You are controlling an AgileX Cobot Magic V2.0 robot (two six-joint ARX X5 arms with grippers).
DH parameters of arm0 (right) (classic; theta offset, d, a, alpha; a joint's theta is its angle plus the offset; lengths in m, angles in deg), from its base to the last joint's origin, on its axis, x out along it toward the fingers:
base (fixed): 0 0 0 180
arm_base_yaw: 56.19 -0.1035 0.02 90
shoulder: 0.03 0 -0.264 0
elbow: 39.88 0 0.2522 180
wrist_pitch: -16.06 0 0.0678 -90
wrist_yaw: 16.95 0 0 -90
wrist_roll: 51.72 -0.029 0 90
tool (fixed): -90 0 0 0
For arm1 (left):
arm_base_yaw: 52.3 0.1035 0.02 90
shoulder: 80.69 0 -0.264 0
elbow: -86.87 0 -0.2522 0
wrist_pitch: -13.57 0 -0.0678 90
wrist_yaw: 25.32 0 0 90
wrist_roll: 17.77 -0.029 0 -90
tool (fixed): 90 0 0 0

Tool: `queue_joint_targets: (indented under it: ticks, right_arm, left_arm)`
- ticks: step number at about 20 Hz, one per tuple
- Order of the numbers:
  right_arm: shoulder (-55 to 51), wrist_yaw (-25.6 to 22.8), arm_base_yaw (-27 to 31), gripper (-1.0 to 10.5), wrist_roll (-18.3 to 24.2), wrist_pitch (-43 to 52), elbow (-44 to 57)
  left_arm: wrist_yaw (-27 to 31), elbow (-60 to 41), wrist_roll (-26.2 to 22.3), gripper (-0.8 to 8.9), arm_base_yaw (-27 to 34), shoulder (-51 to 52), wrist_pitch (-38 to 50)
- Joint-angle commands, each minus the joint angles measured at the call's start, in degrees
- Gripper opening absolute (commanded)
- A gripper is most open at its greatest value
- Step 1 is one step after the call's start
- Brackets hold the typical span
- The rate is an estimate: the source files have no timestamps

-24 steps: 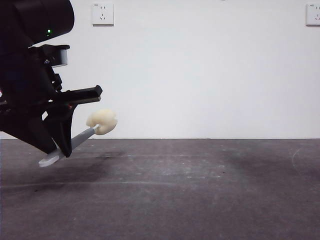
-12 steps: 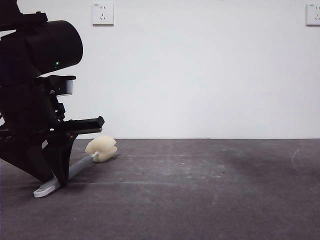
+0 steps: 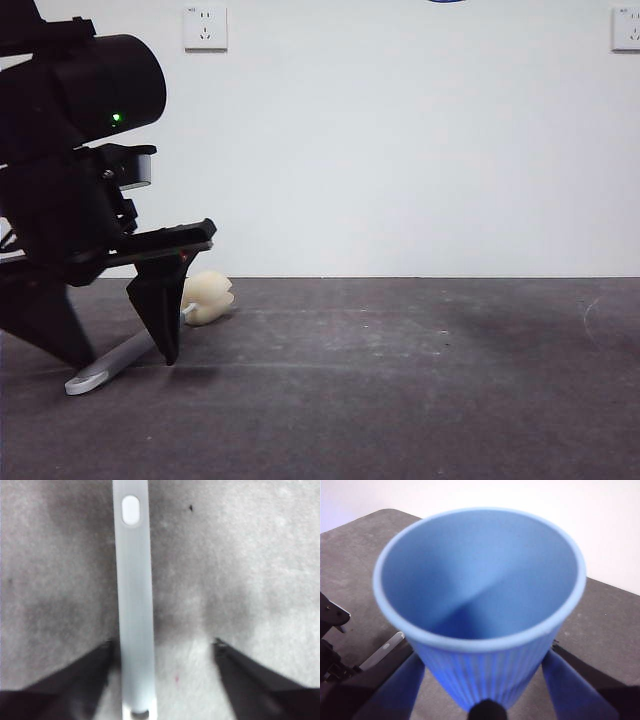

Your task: Pick up the cup brush,pick up the cup,insert the brush into the cup,clean the cup,put the cup brush back,put the cup back to the fixed position on the table

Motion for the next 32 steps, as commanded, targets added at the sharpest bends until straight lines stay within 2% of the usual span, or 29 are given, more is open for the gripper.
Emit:
queue_joint_targets:
  ticks: [1,4,6,8,13,16,19,24,29,32]
  right_arm:
    - [0.1,2.7,0.0,-0.1,-0.2,0.7,0.0]
    - [0.3,4.4,0.0,-0.1,1.1,6.2,2.6]
    - [0.3,4.6,0.3,-0.1,1.1,12.9,7.4]
    - [0.4,7.1,1.1,-0.1,2.3,19.4,13.5]
    - [3.3,10.4,3.8,-0.1,1.6,38.4,30.8]
    - [8.4,11.8,5.6,-0.1,0.2,48.4,37.2]
    - [17.9,14.7,7.1,-0.1,-0.2,57.6,38.7]
    - [33.8,15.0,8.3,-0.1,-1.9,71.5,38.7]
    - [37.2,14.9,10.4,-0.1,-1.0,73.5,38.7]
    - [38.3,16.5,12.1,-0.1,-0.8,73.5,38.7]
  left_arm:
    - [0.1,-0.7,0.1,4.18,0.4,2.9,-0.9]
    - [0.0,-0.7,-0.7,4.18,0.3,9.4,-2.0]
    - [0.0,-0.7,-1.9,4.18,0.3,15.0,-3.1]
    - [-0.2,-0.7,-2.9,4.18,0.3,21.4,-4.3]
    - [-0.3,-0.7,-3.8,4.17,0.3,37.6,-6.1]
    - [-0.4,-0.7,-4.0,4.17,0.3,43.9,-8.9]
    - [-1.8,-0.7,-4.2,4.17,0.3,46.7,-10.3]
    - [-1.8,-0.7,-4.5,4.17,0.3,47.3,-11.8]
    - [-1.8,-0.7,-5.5,4.17,0.3,47.3,-12.1]
    - [-1.8,-0.7,-5.5,4.17,0.3,47.3,-12.0]
